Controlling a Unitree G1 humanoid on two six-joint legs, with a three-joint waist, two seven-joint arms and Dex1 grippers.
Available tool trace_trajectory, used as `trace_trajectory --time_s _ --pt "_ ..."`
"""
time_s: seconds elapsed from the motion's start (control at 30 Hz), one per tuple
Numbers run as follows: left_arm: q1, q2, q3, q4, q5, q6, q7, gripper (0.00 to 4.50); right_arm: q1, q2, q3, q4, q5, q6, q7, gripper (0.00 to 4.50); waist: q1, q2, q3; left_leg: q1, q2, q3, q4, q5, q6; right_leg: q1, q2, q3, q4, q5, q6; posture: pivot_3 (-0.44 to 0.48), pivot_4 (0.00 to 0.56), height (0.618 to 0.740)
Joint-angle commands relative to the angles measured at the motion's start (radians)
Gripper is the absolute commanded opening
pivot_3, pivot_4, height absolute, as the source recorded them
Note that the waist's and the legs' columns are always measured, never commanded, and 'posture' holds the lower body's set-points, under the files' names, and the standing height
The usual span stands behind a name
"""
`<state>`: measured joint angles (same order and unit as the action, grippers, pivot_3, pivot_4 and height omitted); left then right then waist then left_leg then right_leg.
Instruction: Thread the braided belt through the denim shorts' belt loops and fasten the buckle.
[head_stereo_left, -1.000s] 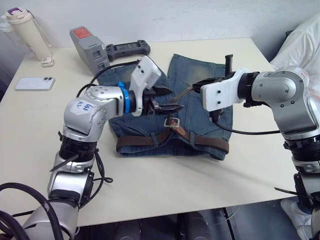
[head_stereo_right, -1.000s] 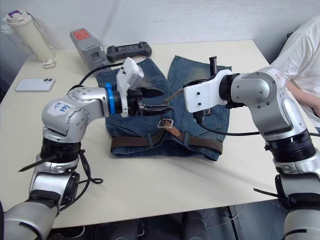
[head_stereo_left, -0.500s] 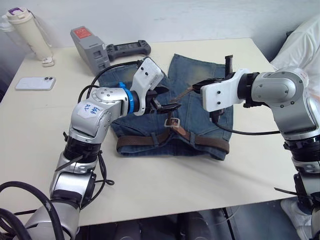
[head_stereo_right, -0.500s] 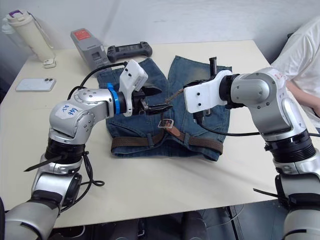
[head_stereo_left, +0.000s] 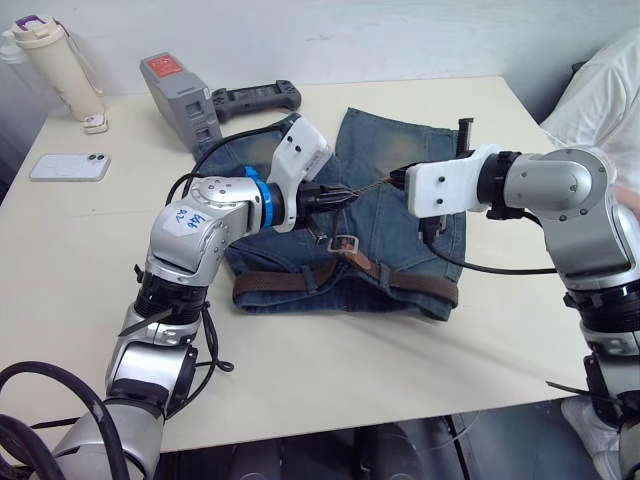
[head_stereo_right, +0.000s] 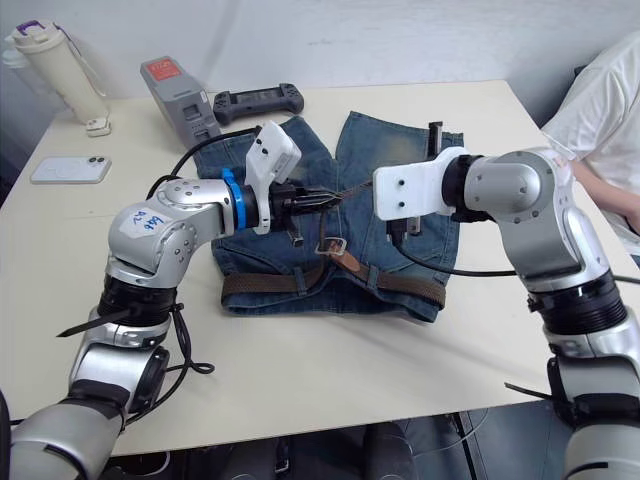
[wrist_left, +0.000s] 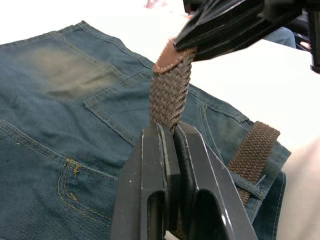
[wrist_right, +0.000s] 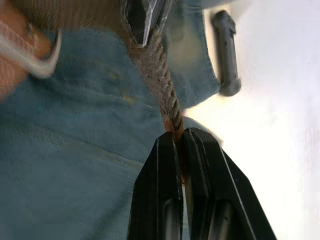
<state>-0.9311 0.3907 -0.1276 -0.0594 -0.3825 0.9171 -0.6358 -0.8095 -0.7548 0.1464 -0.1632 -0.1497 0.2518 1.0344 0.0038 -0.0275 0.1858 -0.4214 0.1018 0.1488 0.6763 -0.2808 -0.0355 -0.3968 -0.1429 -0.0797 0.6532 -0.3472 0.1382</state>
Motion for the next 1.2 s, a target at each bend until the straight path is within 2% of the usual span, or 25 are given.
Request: trace_trajectory --time_s 0.03,0.2,0.37,0.4,0.43,0.6,0.77,0.97,1.0,1.1,1.2 --pt "-0.019 0.010 0.039 0.009 -0.002 0.000 0.010 0.02 0.072 -0.006 -0.149 -0.179 0.157 0.184 0.004 0.00 0.006 0.000 0.000 0.000 0.000 0.000 0.000 0.000 0.000 0.000 0.000 0.000 0.000 0.000 0.000 0.000 0.150 0.740" --pt "-0.016 0.026 0.027 0.014 -0.005 -0.004 -0.002 0.02 0.124 0.002 -0.276 -0.293 0.300 0.408 -0.040 0.00 0.018 0.000 0.000 0.000 0.000 0.000 -0.001 0.000 0.000 0.000 0.000 0.000 0.000 0.000 0.000 0.000 0.150 0.740" --pt "-0.018 0.024 0.014 0.025 -0.008 -0.013 -0.008 0.02 0.112 -0.035 -0.272 -0.302 0.328 0.444 -0.076 0.00 0.019 0.000 0.000 0.000 0.000 0.000 -0.002 0.000 0.000 0.000 0.000 0.000 0.000 0.000 0.000 0.000 0.150 0.740" --pt "-0.020 0.026 0.006 0.028 -0.004 -0.018 -0.012 0.00 0.113 -0.046 -0.262 -0.304 0.337 0.441 -0.068 0.82 0.019 0.000 0.000 0.000 0.000 0.000 -0.002 0.000 0.000 0.000 0.000 0.000 0.000 0.000 0.000 0.000 0.150 0.740" --pt "-0.022 0.027 0.000 0.030 -0.002 -0.022 -0.015 0.00 0.114 -0.056 -0.254 -0.305 0.345 0.440 -0.064 1.11 0.020 0.000 0.000 0.000 0.000 0.000 -0.003 0.000 0.000 0.000 0.000 0.000 0.000 0.000 0.000 0.000 0.150 0.740" --pt "-0.013 0.046 -0.010 0.030 -0.002 -0.024 -0.045 0.00 0.137 -0.135 -0.272 -0.292 0.361 0.386 -0.053 3.56 0.021 0.000 0.000 0.000 0.000 0.000 -0.003 0.000 0.000 0.000 0.000 0.000 -0.001 0.000 0.000 0.000 0.150 0.740" --pt "0.006 0.083 0.021 0.022 -0.028 -0.008 -0.085 0.00 0.249 -0.171 -0.371 -0.334 0.486 0.493 -0.036 3.56 0.023 0.000 0.000 0.000 0.000 0.000 -0.003 0.000 0.000 0.000 0.000 0.000 -0.001 0.000 0.000 0.000 0.150 0.740" --pt "0.043 0.165 0.088 -0.003 -0.133 0.081 -0.184 0.00 0.375 -0.100 -0.405 -0.447 0.581 0.575 -0.138 3.56 0.012 0.000 0.000 0.000 -0.002 -0.003 -0.008 0.000 0.000 0.001 0.000 -0.001 -0.002 0.000 0.000 0.000 0.150 0.740" --pt "0.047 0.175 0.094 -0.005 -0.143 0.094 -0.191 0.00 0.390 -0.094 -0.402 -0.456 0.582 0.569 -0.151 3.56 0.004 0.001 0.000 -0.001 -0.005 -0.011 -0.011 0.002 0.001 0.007 -0.004 -0.010 -0.003 0.000 0.000 0.000 0.150 0.740" --pt "0.075 0.214 0.118 -0.030 -0.188 0.130 -0.227 0.00 0.462 -0.069 -0.351 -0.486 0.584 0.564 -0.182 3.56 -0.010 0.002 0.001 -0.003 -0.028 -0.057 -0.031 0.022 0.003 0.034 -0.024 -0.055 -0.015 0.000 0.000 0.000 0.150 0.740" --pt "0.104 0.262 0.103 -0.061 -0.198 0.130 -0.265 0.00 0.481 -0.069 -0.330 -0.493 0.593 0.562 -0.195 3.56 -0.007 0.004 0.002 -0.004 -0.039 -0.086 -0.040 0.034 0.000 0.047 -0.030 -0.076 -0.020 -0.001 0.001 0.000 0.150 0.740"
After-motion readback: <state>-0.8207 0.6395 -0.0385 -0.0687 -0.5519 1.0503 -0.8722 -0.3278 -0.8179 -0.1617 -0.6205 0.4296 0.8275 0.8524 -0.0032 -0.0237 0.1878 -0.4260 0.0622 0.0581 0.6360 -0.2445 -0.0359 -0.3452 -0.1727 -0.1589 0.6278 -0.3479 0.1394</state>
